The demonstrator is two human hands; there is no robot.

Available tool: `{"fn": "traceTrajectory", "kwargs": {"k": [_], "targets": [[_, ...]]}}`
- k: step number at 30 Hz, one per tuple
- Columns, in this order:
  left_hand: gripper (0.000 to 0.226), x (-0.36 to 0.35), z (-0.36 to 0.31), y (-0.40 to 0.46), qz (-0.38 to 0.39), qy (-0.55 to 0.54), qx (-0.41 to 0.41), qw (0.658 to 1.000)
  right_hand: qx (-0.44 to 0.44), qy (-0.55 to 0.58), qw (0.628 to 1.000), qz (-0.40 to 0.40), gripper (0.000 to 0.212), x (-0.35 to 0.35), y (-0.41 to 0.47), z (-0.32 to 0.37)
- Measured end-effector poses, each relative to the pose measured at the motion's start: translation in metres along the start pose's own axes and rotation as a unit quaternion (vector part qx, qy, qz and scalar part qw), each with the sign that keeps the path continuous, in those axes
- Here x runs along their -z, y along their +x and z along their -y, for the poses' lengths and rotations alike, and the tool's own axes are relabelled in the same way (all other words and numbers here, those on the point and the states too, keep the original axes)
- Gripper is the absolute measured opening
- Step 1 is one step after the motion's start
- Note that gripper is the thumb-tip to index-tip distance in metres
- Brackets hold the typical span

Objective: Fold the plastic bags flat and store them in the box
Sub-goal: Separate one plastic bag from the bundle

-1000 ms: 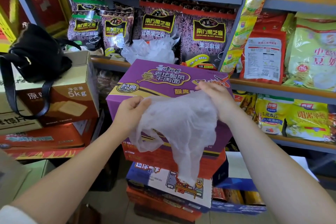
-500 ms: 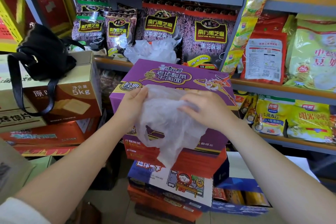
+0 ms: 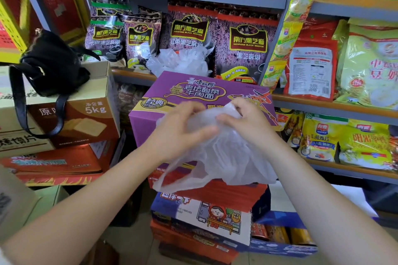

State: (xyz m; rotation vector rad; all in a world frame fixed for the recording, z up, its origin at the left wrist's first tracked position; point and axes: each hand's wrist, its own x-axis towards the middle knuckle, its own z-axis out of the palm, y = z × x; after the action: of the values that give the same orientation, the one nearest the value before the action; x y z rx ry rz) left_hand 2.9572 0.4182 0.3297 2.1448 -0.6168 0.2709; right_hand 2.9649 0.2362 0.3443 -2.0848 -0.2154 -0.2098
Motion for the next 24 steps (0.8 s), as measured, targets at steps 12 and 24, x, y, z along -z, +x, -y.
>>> {"fn": "traceTrajectory", "kwargs": {"k": [12,24], "targets": [[0.009,-0.016,0.01,-0.009,-0.053,0.003,0.028,0.998,-0.151,0.147,0.977,-0.001,0.014,0.016,-0.012,-0.015],[0.015,-0.001,0.041,0.014,-0.113,-0.031,0.205,0.972,0.022,-0.024,0.999,0.016,0.027,0.022,-0.009,-0.018]]}}
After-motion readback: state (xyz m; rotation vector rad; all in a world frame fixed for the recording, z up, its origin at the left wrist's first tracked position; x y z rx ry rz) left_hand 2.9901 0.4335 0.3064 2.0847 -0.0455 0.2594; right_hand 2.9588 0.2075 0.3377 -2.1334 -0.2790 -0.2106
